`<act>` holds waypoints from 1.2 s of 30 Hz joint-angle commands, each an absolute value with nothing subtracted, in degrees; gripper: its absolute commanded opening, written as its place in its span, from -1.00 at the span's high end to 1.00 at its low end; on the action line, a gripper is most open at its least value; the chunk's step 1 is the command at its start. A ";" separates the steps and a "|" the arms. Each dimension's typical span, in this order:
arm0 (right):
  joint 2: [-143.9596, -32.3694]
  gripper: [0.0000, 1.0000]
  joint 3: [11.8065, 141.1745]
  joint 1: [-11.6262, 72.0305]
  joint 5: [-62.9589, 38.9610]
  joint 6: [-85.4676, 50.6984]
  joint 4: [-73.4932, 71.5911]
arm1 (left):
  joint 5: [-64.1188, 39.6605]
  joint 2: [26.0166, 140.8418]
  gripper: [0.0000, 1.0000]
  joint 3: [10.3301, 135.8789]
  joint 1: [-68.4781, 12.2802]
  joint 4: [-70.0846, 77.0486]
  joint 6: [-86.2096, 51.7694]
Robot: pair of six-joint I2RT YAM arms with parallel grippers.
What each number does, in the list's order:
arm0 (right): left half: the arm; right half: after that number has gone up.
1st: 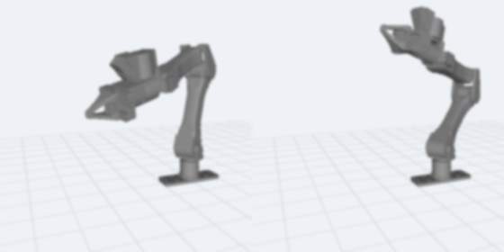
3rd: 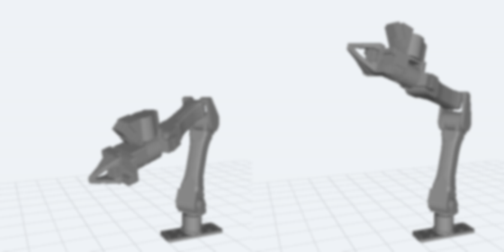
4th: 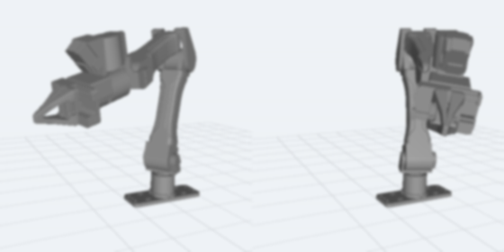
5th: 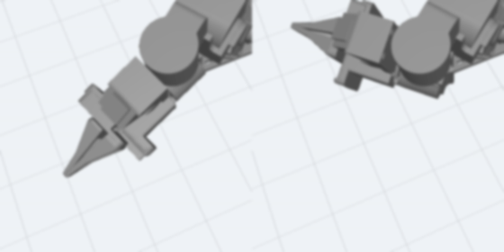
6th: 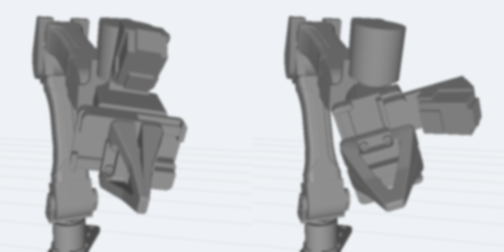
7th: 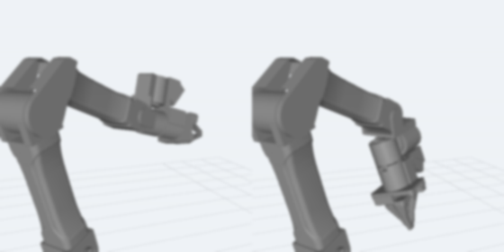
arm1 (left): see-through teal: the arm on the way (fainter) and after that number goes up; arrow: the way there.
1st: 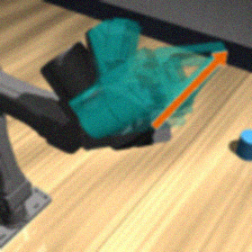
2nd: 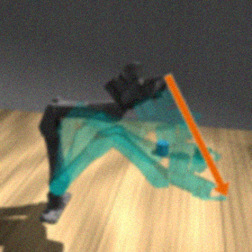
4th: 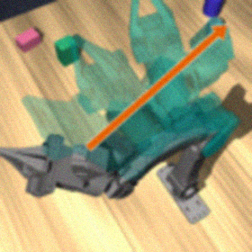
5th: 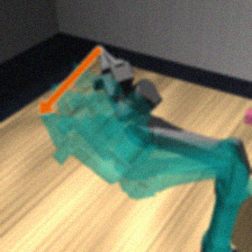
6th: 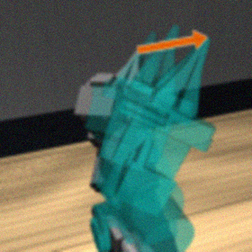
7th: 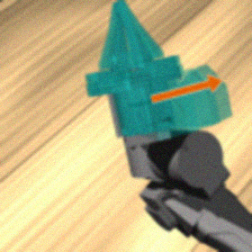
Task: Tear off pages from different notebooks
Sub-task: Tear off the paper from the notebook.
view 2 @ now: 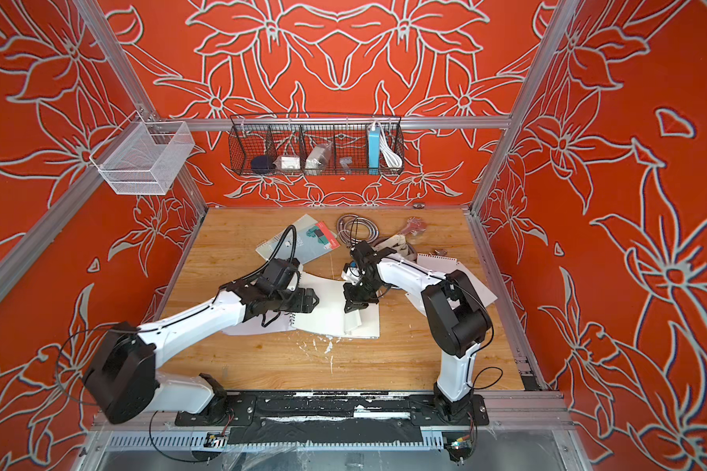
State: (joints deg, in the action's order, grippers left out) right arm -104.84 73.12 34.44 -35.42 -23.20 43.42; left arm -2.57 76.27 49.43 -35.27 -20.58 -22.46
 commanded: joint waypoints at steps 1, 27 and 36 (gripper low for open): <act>-106.08 1.00 74.77 34.26 -38.24 -26.51 40.59 | -1.01 74.38 -0.69 49.93 -40.07 -22.76 -15.10; -107.27 1.00 76.90 32.91 -42.31 -27.47 41.66 | -11.17 80.53 -0.69 51.03 -48.35 -11.32 -9.78; -106.17 1.00 77.70 32.92 -41.89 -24.87 44.31 | -11.25 84.80 -0.46 52.46 -48.35 -8.69 -12.00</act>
State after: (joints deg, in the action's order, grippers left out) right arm -107.61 75.94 33.12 -41.50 -27.07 41.76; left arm -10.68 83.79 50.76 -48.34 -10.74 -11.29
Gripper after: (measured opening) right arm 0.047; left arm 0.745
